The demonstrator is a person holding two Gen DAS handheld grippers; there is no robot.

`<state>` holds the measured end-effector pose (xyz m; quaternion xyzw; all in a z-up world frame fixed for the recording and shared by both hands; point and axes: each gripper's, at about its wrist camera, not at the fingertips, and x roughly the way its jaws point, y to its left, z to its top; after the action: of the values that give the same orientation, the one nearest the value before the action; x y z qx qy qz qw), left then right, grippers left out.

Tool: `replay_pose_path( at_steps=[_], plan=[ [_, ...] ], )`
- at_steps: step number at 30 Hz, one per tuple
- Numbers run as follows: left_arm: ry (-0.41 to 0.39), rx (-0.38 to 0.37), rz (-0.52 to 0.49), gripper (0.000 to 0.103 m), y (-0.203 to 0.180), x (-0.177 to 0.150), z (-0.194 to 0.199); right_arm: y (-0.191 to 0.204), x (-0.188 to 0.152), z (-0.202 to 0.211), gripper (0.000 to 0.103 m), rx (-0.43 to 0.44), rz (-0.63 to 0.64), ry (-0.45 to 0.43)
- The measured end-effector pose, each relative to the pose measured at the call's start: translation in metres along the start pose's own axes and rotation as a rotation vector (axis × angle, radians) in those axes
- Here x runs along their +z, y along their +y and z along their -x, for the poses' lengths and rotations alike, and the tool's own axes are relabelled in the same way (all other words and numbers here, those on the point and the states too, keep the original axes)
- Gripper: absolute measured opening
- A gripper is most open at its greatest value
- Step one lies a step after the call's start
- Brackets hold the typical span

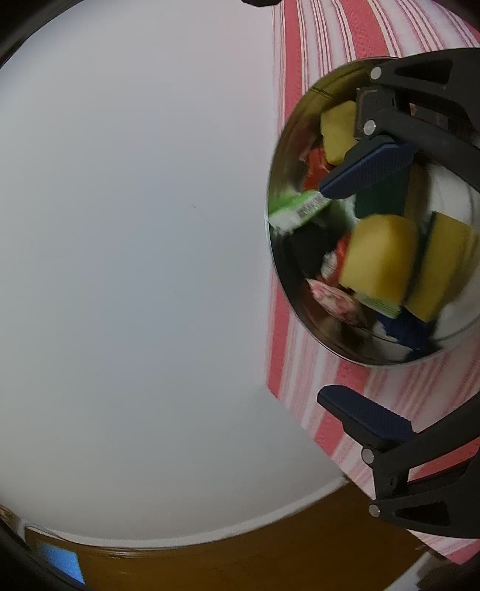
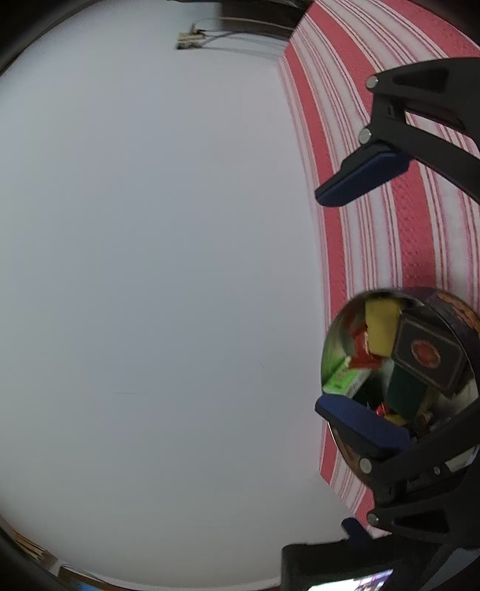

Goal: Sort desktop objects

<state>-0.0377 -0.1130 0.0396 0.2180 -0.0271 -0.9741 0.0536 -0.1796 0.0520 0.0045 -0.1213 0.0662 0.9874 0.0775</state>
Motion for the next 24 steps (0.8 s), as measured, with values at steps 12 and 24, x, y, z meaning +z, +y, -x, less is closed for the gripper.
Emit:
replay_pose_path(
  at_steps=[12,24],
  plan=[
    [0.056,0.004,-0.005,0.102,0.013,-0.018,0.049,0.005,0.003,0.047,0.103,0.062,-0.001,0.002],
    [0.009,0.005,-0.027,0.102,0.003,-0.02,0.099,-0.013,0.005,0.082,0.103,-0.013,-0.018,0.008]
  ],
)
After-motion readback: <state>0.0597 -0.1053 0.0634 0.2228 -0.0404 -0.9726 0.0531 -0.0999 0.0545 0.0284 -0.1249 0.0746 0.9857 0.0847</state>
